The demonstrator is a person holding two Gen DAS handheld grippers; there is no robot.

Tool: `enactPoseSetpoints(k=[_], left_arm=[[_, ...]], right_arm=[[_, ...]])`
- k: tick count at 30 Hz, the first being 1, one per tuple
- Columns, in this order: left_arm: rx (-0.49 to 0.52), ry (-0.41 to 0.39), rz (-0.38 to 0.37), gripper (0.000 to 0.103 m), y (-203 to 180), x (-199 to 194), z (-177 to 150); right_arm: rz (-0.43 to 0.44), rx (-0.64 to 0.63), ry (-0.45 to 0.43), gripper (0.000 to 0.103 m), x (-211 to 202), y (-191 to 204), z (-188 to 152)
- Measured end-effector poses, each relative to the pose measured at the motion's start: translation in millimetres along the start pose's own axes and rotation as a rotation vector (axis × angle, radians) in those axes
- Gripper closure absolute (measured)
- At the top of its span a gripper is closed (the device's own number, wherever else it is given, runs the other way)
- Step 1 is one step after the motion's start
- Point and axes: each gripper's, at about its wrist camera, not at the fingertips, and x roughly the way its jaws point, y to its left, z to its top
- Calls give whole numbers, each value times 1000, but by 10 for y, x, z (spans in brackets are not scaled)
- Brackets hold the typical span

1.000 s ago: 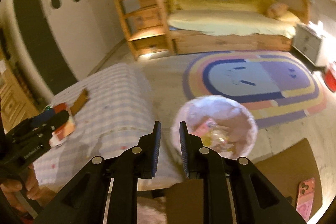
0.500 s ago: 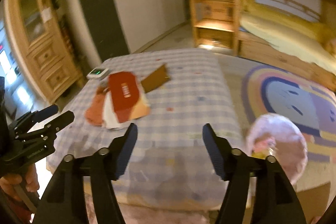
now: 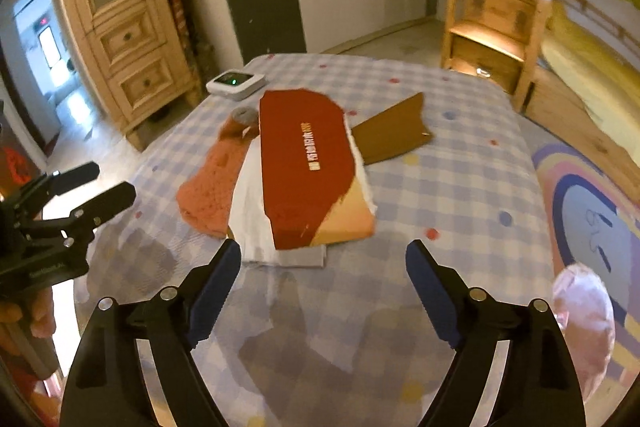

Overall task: Collect trash
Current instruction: 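Move both grippers back over the table toward the red box, then grasp the red box with the right gripper while the left gripper grasps the white paper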

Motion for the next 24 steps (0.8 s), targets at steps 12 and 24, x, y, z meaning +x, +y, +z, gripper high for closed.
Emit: enactPoseSetpoints(k=[12,24], left_arm=[[-32,16,4,19,117,139,71],[-28,19,-9,19,66,61,29]], right_arm=[[25,0,32,17,355,-28,256],[54,-8,40,29,433,7,311]])
